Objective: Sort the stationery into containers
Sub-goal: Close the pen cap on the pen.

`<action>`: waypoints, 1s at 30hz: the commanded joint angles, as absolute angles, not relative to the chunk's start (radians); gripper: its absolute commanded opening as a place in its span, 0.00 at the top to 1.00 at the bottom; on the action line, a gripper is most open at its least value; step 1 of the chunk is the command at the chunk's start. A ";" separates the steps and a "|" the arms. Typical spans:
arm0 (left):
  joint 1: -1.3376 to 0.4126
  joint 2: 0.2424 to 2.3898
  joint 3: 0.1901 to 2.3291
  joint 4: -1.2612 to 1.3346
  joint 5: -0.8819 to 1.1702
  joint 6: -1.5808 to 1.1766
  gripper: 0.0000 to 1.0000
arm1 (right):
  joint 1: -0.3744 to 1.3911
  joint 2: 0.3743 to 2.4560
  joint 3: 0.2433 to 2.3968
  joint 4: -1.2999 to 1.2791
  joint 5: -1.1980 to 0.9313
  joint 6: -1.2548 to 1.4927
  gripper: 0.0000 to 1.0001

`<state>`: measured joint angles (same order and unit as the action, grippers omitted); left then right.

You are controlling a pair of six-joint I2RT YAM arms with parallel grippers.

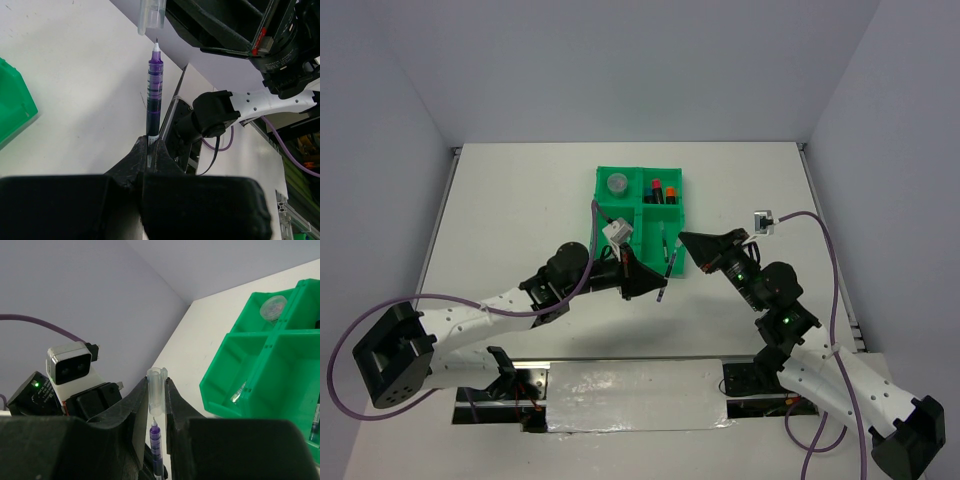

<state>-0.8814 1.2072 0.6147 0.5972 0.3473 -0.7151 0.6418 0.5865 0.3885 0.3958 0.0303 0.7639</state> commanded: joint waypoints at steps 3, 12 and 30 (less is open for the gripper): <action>-0.888 1.203 0.600 0.661 0.362 -0.718 1.00 | 0.647 0.581 0.402 0.446 0.018 0.747 1.00; -0.888 1.192 0.614 0.649 0.359 -0.709 1.00 | 0.647 0.588 0.361 0.459 -0.029 0.765 1.00; -0.887 1.161 0.633 0.594 0.334 -0.647 1.00 | 0.647 0.620 0.365 0.462 -0.216 0.758 1.00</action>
